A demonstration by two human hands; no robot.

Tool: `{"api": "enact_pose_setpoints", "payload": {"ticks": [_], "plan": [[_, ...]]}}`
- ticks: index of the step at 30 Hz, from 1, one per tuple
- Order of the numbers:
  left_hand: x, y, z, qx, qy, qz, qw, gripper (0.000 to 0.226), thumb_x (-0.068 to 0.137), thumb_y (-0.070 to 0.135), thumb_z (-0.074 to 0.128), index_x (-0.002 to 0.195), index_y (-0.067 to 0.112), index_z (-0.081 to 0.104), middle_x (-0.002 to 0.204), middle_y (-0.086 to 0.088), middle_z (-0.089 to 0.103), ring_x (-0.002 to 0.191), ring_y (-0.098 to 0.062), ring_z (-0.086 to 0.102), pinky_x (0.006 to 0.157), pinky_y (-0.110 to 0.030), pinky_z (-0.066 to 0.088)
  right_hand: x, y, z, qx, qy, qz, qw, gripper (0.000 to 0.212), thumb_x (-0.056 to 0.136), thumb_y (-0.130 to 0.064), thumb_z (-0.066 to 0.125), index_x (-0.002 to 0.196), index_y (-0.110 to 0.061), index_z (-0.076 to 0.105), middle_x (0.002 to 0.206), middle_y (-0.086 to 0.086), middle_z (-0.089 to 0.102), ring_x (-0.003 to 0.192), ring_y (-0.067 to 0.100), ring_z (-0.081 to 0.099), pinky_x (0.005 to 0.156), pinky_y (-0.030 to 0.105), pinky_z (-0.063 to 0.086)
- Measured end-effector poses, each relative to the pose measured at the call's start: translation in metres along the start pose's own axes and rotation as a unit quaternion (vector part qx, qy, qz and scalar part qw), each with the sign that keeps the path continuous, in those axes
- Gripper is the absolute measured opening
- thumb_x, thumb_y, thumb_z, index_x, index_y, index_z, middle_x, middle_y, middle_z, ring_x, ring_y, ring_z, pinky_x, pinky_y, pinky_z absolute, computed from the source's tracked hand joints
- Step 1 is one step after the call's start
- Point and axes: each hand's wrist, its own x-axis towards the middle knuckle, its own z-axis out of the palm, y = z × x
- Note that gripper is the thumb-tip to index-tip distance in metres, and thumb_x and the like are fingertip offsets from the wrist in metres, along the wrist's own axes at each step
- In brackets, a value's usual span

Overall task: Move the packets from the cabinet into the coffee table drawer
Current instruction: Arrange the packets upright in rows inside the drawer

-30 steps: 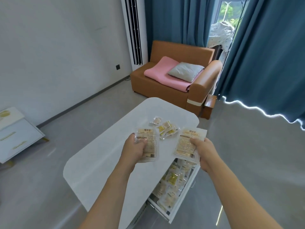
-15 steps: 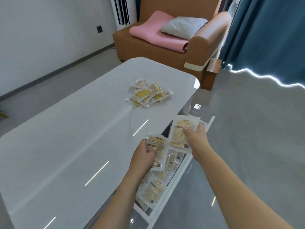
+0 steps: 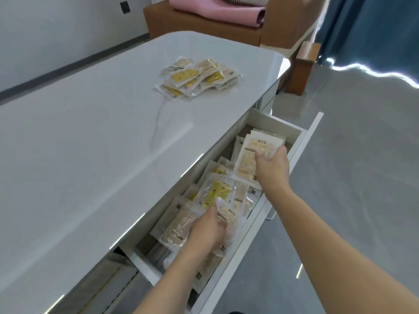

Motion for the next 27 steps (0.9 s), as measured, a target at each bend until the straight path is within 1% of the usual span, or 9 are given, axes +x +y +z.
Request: {"api": "enact_pose_setpoints", "payload": {"ticks": [4, 7, 9, 12, 14, 16, 19, 22, 27], "plan": [[0.006, -0.001, 0.011, 0.078, -0.017, 0.032, 0.996, 0.046, 0.099, 0.035, 0.041, 0.141, 0.016, 0.037, 0.144, -0.007, 0.041, 0.133, -0.030, 0.035, 0.108, -0.046, 0.030, 0.014, 0.008, 0.016, -0.025, -0.006, 0.001, 1.000, 0.027, 0.096, -0.015, 0.056, 0.117, -0.022, 0.041, 0.106, -0.006, 0.058, 0.098, 0.019, 0.060, 0.065, 0.028, 0.055], [0.014, -0.007, 0.013, 0.075, -0.034, 0.039, 0.996, 0.046, 0.100, 0.039, 0.041, 0.139, 0.016, 0.036, 0.146, -0.008, 0.036, 0.135, -0.029, 0.030, 0.109, -0.045, 0.027, 0.022, 0.018, 0.025, -0.100, -0.050, 0.045, 0.993, 0.056, 0.092, -0.006, 0.050, 0.142, -0.020, 0.028, 0.132, 0.011, 0.052, 0.103, 0.027, 0.058, 0.061, 0.034, 0.057], [0.019, -0.010, 0.014, 0.071, -0.044, 0.039, 0.996, 0.047, 0.100, 0.040, 0.041, 0.140, 0.016, 0.036, 0.148, -0.007, 0.035, 0.136, -0.030, 0.029, 0.111, -0.046, 0.026, 0.025, 0.020, 0.029, -0.154, -0.079, 0.076, 0.982, 0.072, 0.087, -0.003, 0.048, 0.150, -0.018, 0.016, 0.150, 0.013, 0.033, 0.118, 0.036, 0.052, 0.084, 0.047, 0.056], [0.023, -0.007, 0.013, 0.073, -0.050, 0.031, 0.996, 0.049, 0.099, 0.039, 0.040, 0.141, 0.015, 0.034, 0.149, -0.007, 0.033, 0.138, -0.031, 0.026, 0.112, -0.048, 0.025, 0.022, 0.021, 0.030, -0.191, -0.076, 0.039, 0.978, 0.071, 0.086, -0.005, 0.047, 0.151, -0.011, 0.019, 0.157, 0.009, 0.022, 0.136, 0.034, 0.034, 0.105, 0.050, 0.041], [0.020, 0.000, 0.011, 0.082, -0.051, 0.014, 0.995, 0.048, 0.099, 0.037, 0.042, 0.140, 0.015, 0.035, 0.149, -0.007, 0.034, 0.138, -0.031, 0.027, 0.112, -0.047, 0.026, 0.012, 0.015, 0.028, -0.207, -0.082, -0.004, 0.975, 0.065, 0.088, -0.008, 0.048, 0.149, -0.009, 0.025, 0.157, 0.006, 0.024, 0.142, 0.028, 0.026, 0.114, 0.049, 0.030], [0.010, 0.011, -0.001, 0.091, -0.045, -0.008, 0.995, 0.047, 0.099, 0.035, 0.043, 0.140, 0.013, 0.035, 0.148, -0.008, 0.035, 0.137, -0.030, 0.028, 0.111, -0.046, 0.028, -0.004, 0.000, 0.021, -0.215, -0.097, -0.031, 0.971, 0.059, 0.090, -0.012, 0.047, 0.147, -0.010, 0.030, 0.153, 0.005, 0.029, 0.139, 0.024, 0.029, 0.114, 0.044, 0.031], [-0.015, 0.037, -0.045, 0.085, -0.016, -0.006, 0.996, 0.048, 0.102, 0.032, 0.039, 0.142, 0.006, 0.034, 0.147, -0.013, 0.037, 0.136, -0.032, 0.031, 0.111, -0.047, 0.032, -0.028, -0.045, 0.005, -0.213, -0.116, -0.042, 0.969, 0.057, 0.091, -0.012, 0.047, 0.146, -0.012, 0.032, 0.151, 0.004, 0.031, 0.137, 0.022, 0.032, 0.111, 0.045, 0.035], [-0.053, 0.075, -0.120, 0.104, 0.040, 0.020, 0.994, 0.046, 0.103, 0.032, 0.036, 0.141, 0.006, 0.036, 0.142, -0.015, 0.043, 0.129, -0.032, 0.040, 0.105, -0.043, 0.038, -0.049, -0.116, -0.015, -0.232, -0.118, -0.056, 0.964, 0.056, 0.092, -0.011, 0.049, 0.146, -0.010, 0.032, 0.151, 0.005, 0.032, 0.138, 0.022, 0.030, 0.114, 0.038, 0.029], [-0.145, 0.156, -0.269, 0.142, 0.112, 0.067, 0.981, 0.039, 0.102, 0.033, 0.036, 0.133, 0.010, 0.043, 0.131, -0.010, 0.052, 0.116, -0.029, 0.048, 0.093, -0.039, 0.042, -0.101, -0.282, -0.059, -0.225, -0.110, -0.090, 0.964, 0.052, 0.091, -0.012, 0.051, 0.141, -0.008, 0.039, 0.144, 0.006, 0.040, 0.134, 0.022, 0.034, 0.111, 0.033, 0.029]]}}
